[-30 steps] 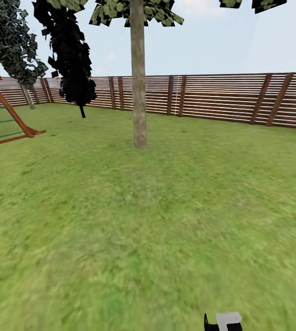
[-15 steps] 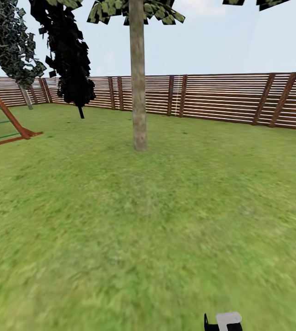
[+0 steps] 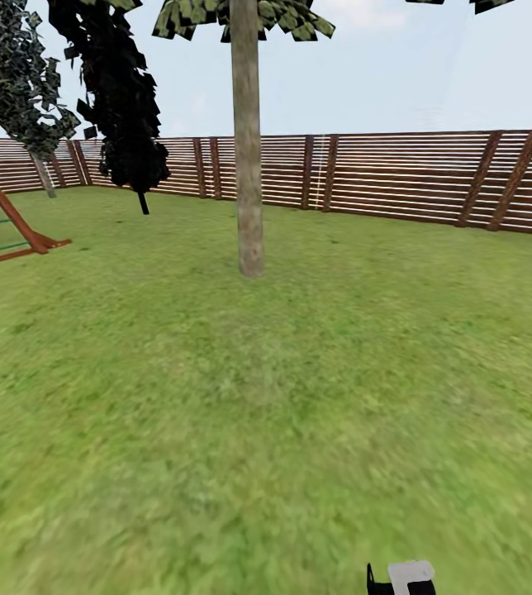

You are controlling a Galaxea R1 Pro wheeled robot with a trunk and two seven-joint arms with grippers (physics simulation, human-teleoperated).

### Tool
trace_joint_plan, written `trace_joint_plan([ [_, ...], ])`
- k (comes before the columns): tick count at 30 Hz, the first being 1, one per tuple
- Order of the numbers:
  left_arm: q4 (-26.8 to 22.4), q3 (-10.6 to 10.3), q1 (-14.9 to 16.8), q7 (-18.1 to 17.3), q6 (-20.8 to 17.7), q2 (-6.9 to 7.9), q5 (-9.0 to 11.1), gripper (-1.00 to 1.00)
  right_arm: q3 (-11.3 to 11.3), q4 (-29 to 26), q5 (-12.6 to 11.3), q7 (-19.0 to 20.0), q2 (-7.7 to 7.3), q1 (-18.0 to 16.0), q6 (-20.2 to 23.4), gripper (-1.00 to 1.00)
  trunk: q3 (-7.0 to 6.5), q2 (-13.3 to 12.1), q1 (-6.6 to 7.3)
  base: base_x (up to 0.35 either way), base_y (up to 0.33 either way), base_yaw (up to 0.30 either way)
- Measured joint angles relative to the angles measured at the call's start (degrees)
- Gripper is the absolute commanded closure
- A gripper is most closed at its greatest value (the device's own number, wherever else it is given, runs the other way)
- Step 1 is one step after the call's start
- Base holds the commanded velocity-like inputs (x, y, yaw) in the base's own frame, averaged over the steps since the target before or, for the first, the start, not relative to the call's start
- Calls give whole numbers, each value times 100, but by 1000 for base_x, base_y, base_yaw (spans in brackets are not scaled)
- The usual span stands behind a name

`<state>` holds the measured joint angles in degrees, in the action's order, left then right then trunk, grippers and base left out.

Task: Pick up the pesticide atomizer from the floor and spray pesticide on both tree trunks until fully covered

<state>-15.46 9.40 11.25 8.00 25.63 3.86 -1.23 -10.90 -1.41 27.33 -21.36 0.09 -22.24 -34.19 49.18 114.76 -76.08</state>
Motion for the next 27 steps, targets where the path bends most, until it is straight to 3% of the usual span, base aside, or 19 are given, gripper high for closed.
trace_joint_plan([
  [27, 2, -1, 0, 0, -3, -8, 1, 100, -6, 0, -1, 4, -30, 0, 0, -100, 0, 0, 0, 344, 0, 0],
])
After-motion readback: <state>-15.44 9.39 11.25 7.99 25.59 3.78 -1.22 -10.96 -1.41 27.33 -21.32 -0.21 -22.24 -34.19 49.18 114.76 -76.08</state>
